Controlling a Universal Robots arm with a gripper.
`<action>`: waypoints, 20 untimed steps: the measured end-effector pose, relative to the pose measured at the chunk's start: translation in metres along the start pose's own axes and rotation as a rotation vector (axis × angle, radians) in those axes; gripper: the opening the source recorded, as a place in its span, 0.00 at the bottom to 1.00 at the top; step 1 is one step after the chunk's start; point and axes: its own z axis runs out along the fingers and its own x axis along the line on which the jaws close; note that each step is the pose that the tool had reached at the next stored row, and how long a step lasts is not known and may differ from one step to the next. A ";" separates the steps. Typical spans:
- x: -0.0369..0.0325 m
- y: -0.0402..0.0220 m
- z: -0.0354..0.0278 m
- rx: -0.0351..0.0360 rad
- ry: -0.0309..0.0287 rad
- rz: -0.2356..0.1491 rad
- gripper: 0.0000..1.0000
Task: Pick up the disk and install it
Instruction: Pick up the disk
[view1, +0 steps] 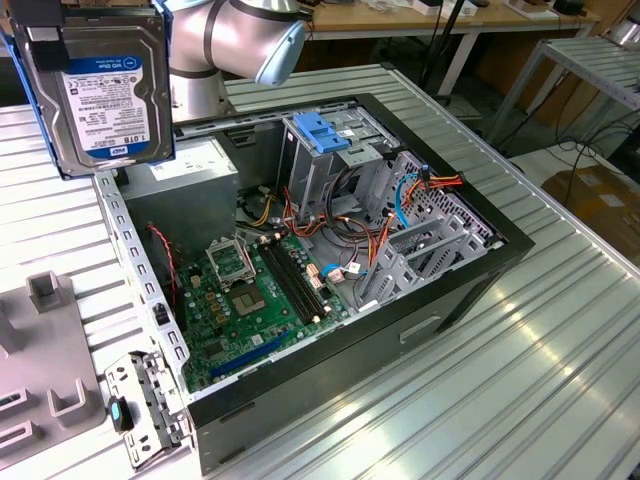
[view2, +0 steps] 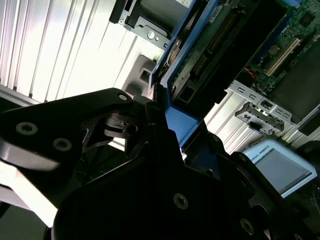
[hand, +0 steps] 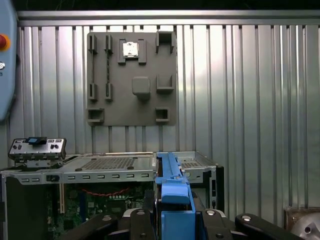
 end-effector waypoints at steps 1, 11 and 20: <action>0.0001 -0.0004 0.0000 0.0000 0.0000 0.000 0.37; 0.0011 -0.0037 0.0000 0.0000 0.0000 0.000 0.37; 0.0016 -0.0063 0.0000 0.0000 0.0000 0.000 0.37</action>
